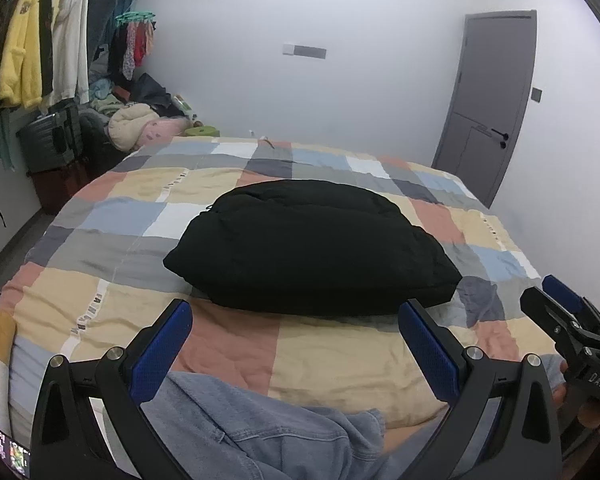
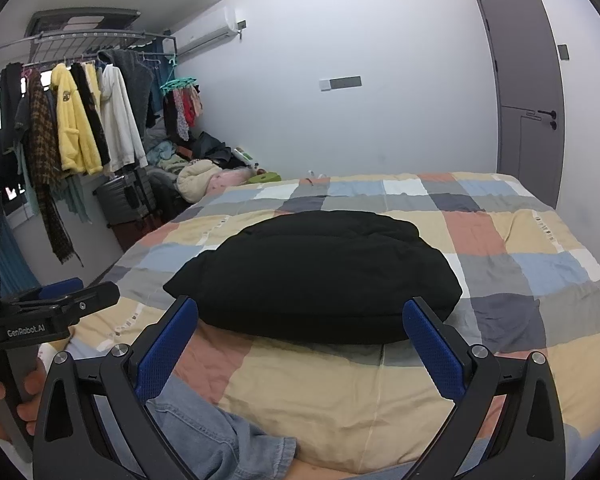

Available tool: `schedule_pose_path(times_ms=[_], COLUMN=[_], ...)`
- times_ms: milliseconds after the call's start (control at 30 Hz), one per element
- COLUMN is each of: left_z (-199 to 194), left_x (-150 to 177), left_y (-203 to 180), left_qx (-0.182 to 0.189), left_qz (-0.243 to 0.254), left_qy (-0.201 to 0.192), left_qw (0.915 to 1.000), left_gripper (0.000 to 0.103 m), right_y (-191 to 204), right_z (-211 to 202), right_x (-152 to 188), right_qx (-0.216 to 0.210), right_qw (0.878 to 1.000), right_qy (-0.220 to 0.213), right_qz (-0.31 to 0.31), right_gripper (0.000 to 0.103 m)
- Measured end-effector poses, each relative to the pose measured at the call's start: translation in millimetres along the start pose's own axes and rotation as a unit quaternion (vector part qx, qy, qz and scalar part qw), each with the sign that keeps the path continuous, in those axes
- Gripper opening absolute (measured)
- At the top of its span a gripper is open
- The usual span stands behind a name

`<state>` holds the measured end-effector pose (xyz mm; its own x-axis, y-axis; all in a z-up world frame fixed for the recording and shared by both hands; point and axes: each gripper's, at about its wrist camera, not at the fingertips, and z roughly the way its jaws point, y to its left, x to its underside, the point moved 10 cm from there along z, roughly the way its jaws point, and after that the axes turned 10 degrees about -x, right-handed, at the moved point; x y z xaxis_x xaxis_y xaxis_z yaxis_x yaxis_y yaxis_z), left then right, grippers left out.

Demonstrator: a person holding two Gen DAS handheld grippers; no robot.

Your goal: Fold large clothes

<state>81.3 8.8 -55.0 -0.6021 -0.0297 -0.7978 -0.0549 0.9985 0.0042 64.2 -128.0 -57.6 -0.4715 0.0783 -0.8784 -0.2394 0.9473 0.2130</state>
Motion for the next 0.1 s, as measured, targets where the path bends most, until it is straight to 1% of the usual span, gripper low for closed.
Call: schedule_pose_path(times_ms=[100], left_z=[-0.9], left_x=[1.9], left_y=[0.6], left_qx=[-0.002], left_qz=[0.002], left_qy=[0.0], left_qw=[1.0], left_gripper=[0.103], right_y=[-0.8], right_z=[0.5], right_x=[0.2], right_qx=[-0.001], right_qw=[1.0], right_qy=[0.0], right_qz=[0.001], right_gripper=[0.103])
